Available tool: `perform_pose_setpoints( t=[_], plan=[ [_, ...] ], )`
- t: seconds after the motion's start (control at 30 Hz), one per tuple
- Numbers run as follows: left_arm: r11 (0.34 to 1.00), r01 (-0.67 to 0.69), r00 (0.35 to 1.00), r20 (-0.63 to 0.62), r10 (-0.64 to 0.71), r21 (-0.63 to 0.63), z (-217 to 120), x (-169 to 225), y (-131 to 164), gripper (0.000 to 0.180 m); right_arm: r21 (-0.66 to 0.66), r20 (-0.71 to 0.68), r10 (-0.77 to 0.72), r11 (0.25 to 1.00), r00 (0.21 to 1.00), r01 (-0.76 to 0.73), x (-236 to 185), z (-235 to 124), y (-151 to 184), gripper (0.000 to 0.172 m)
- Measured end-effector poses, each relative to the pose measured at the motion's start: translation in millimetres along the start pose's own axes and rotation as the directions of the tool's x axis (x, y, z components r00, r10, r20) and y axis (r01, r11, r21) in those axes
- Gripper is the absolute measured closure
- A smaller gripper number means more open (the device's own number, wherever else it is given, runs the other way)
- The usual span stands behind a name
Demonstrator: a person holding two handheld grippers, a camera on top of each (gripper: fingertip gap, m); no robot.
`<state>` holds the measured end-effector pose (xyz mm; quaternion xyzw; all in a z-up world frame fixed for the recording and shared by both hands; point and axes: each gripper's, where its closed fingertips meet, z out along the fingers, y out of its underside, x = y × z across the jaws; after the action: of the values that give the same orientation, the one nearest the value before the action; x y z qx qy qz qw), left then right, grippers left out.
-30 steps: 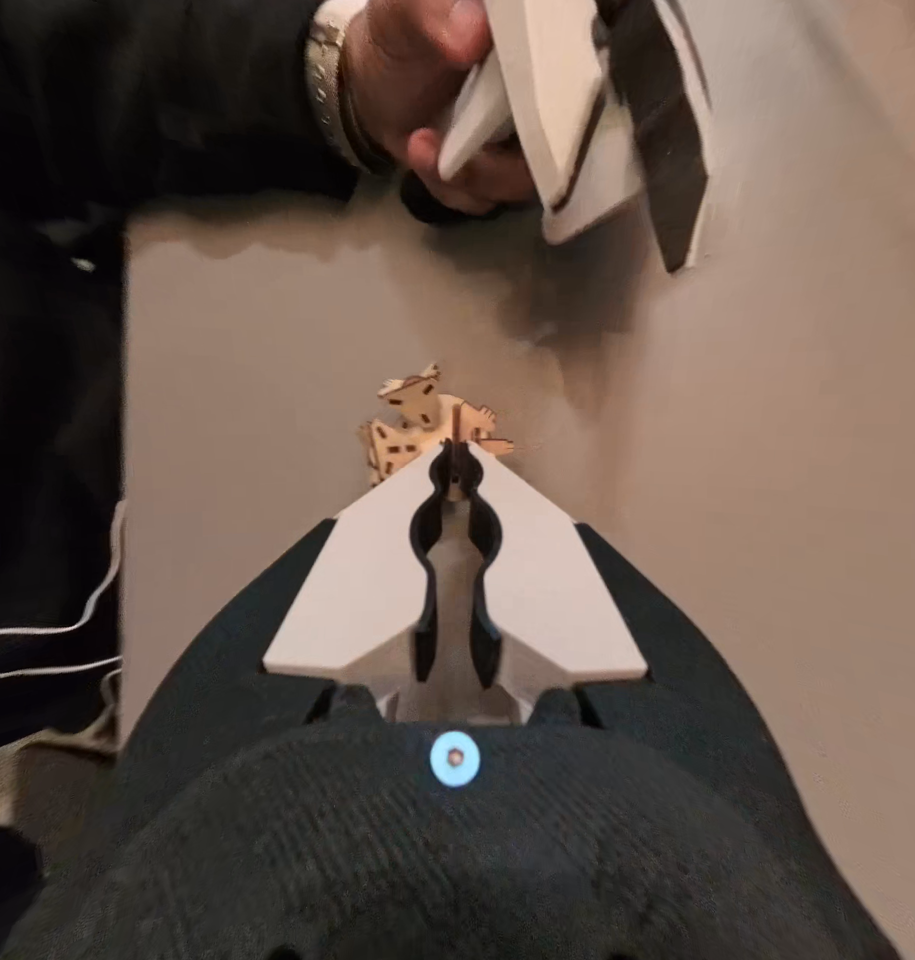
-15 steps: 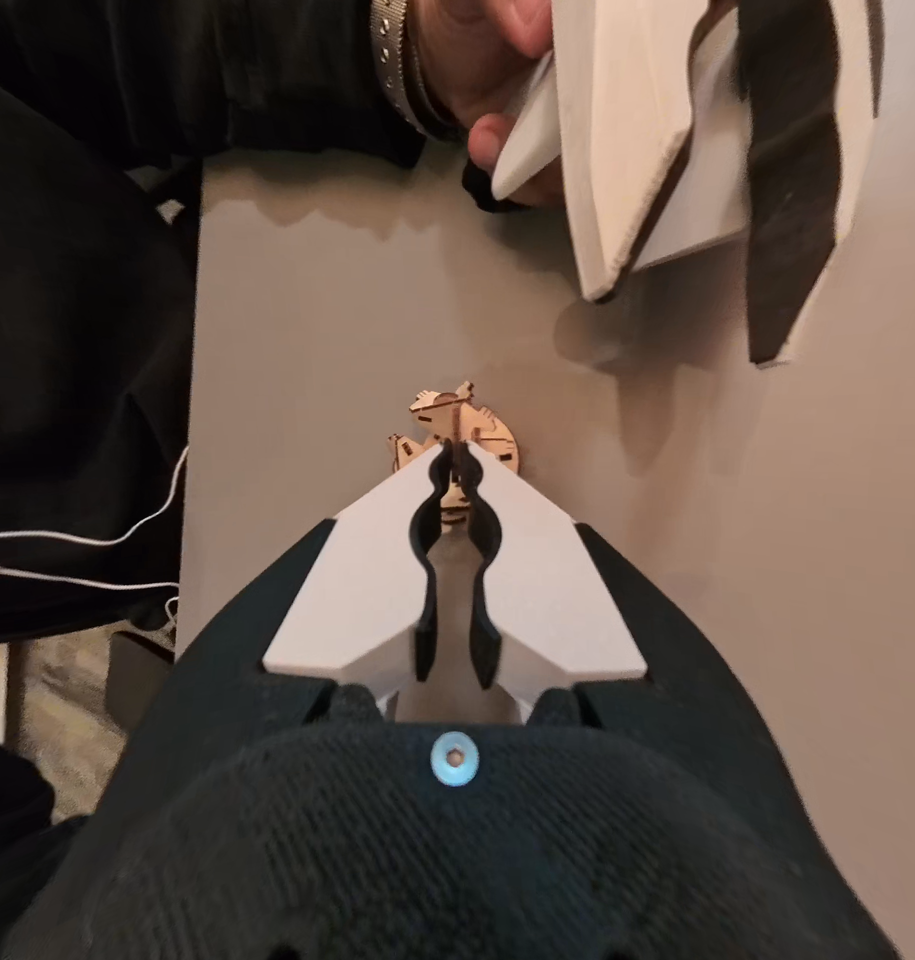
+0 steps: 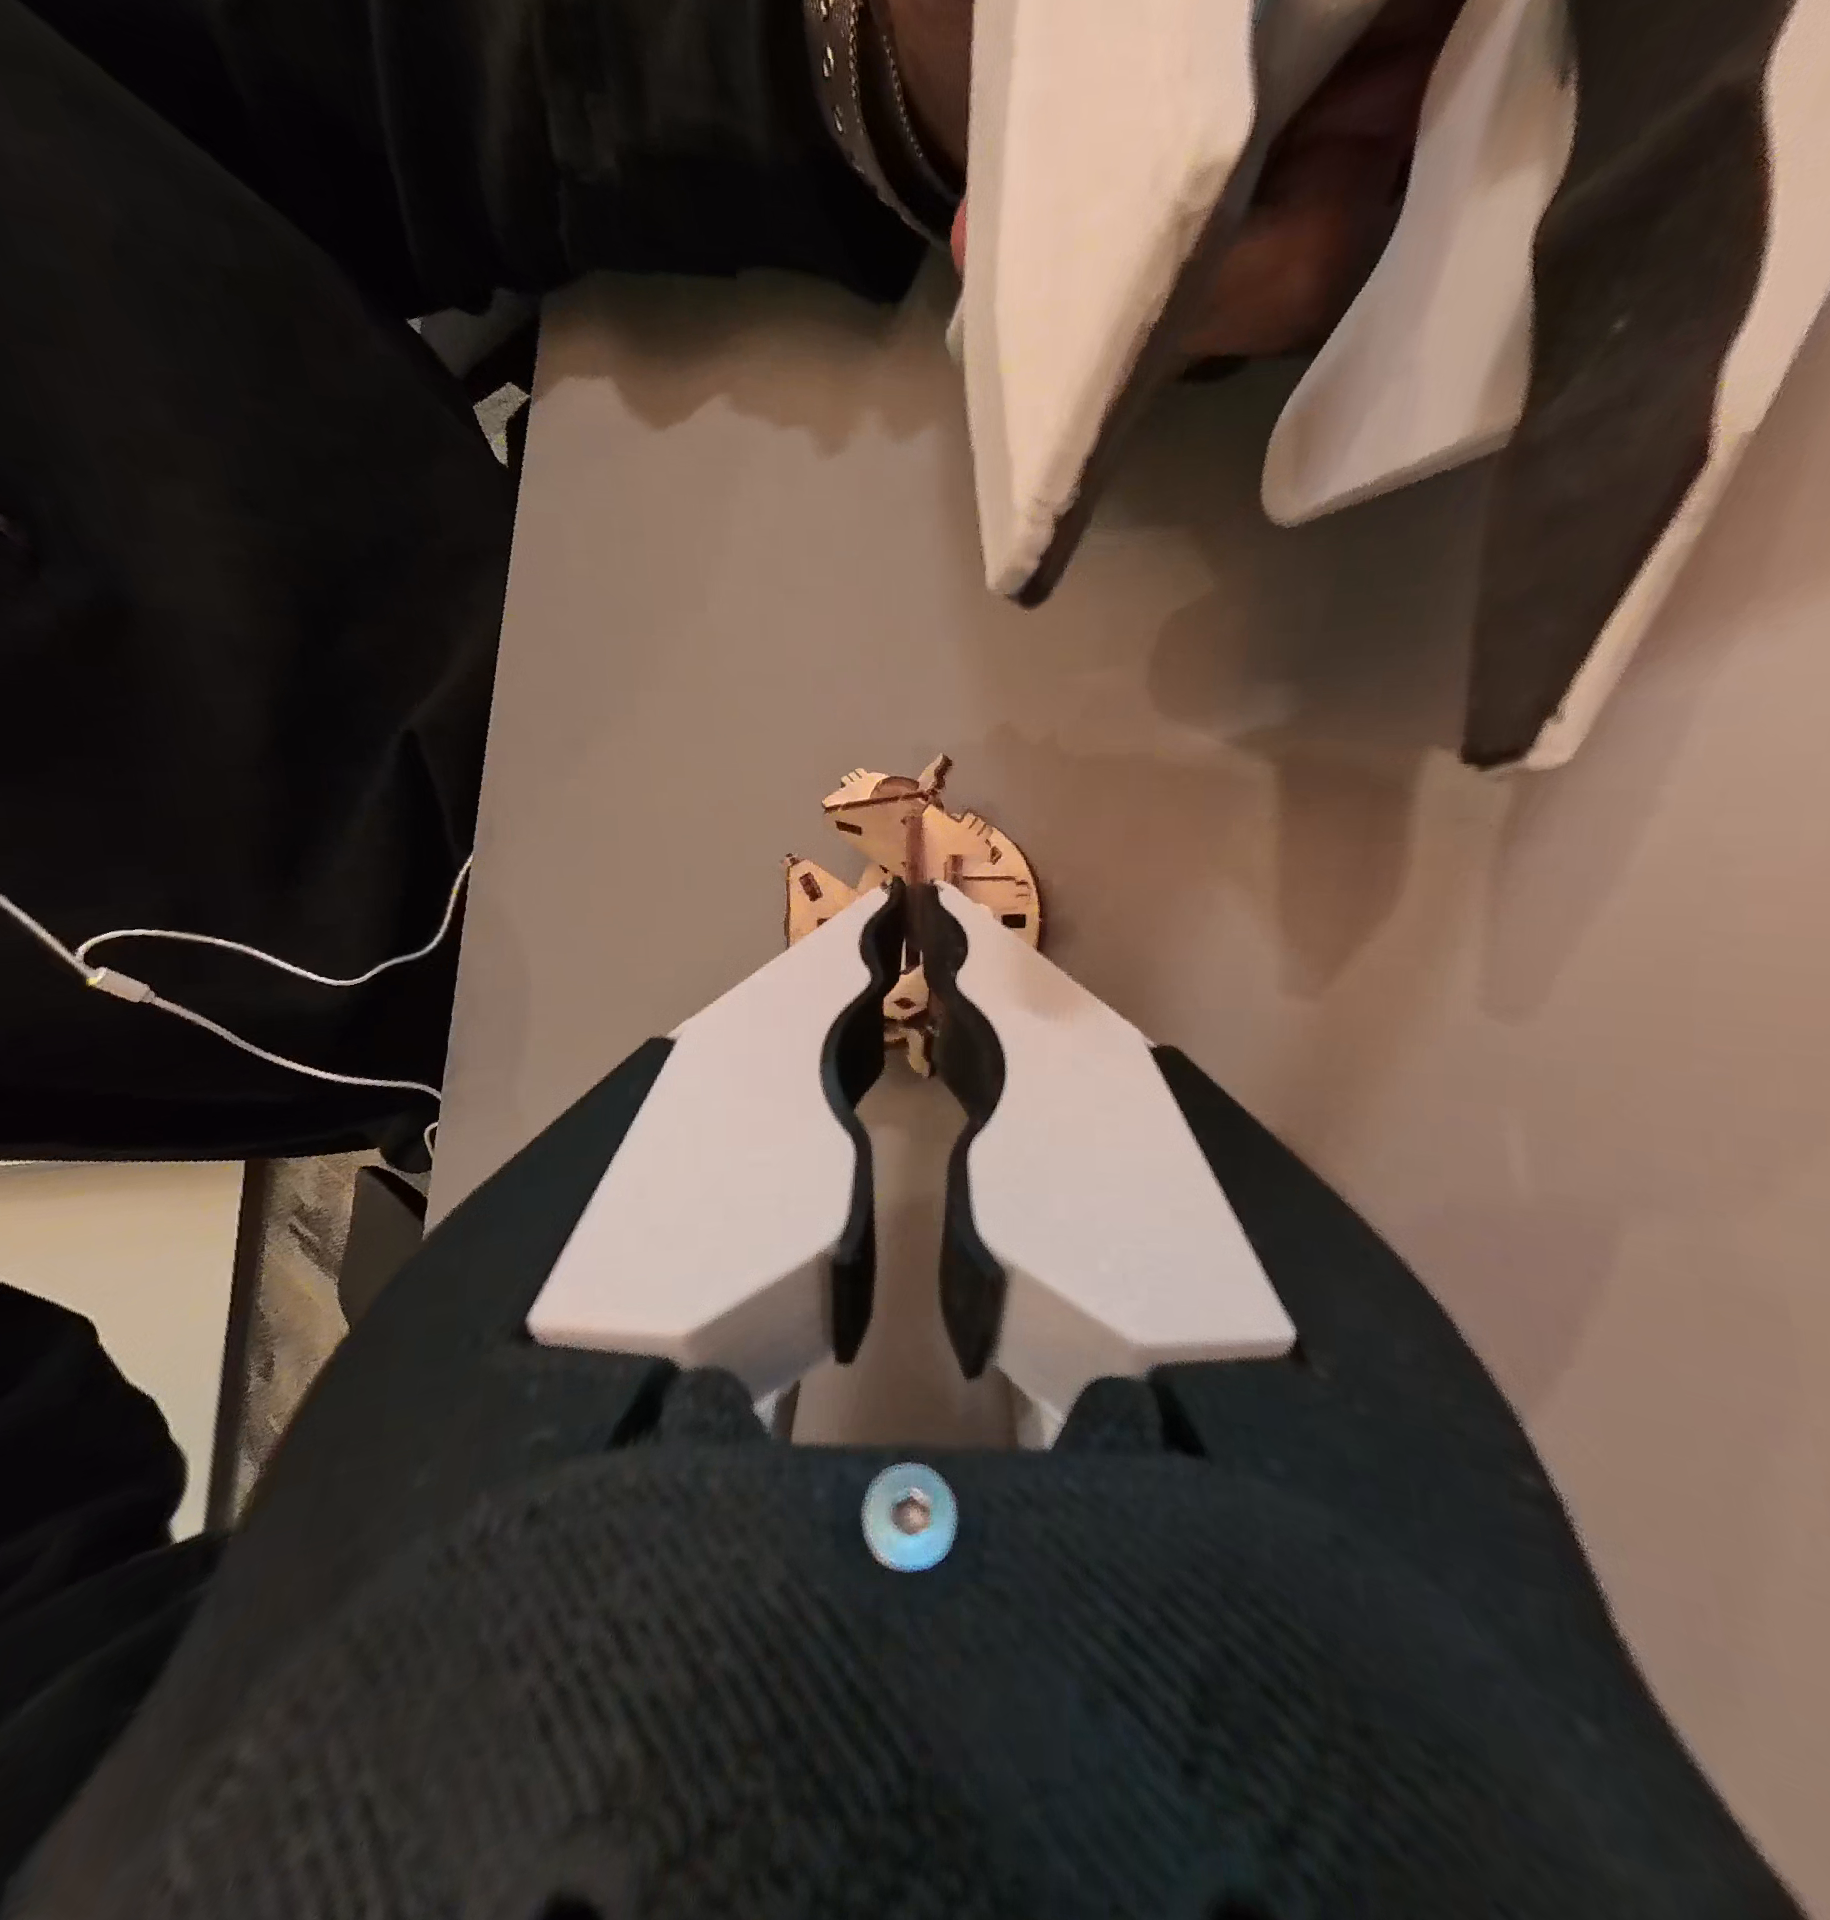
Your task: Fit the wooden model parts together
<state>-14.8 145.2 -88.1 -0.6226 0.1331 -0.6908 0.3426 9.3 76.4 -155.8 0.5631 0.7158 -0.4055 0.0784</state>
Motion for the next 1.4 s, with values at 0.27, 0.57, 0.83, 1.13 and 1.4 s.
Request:
perform_pose_setpoints(
  t=[0.27,0.57,0.83,1.13,1.4],
  plan=[
    [0.997,-0.051,0.997,0.052,0.054,-0.05,5.6,-4.0,8.7,0.144,-0.032,-0.014,0.011,0.999,1.0,-0.011,3.8,0.4,3.1,0.172],
    [0.994,-0.081,0.992,0.092,0.088,-0.074,8.3,-7.8,12.9,0.144,-0.057,-0.023,0.0,0.998,1.0,-0.002,7.3,4.7,3.6,0.172],
    [0.99,-0.111,0.985,0.124,0.122,-0.092,10.2,-10.5,15.7,0.143,-0.082,-0.017,0.002,0.997,1.0,-0.003,8.0,3.7,3.9,0.172],
    [0.958,-0.279,0.926,0.243,0.288,-0.072,8.8,-14.3,7.0,0.143,-0.102,-0.027,0.006,0.995,1.0,-0.009,6.3,3.5,4.9,0.171],
    [0.954,-0.294,0.918,0.261,0.297,-0.051,6.1,-15.2,2.4,0.144,0.138,-0.136,-0.04,0.989,0.99,0.059,2.8,-12.5,-12.6,0.172]
  ],
)
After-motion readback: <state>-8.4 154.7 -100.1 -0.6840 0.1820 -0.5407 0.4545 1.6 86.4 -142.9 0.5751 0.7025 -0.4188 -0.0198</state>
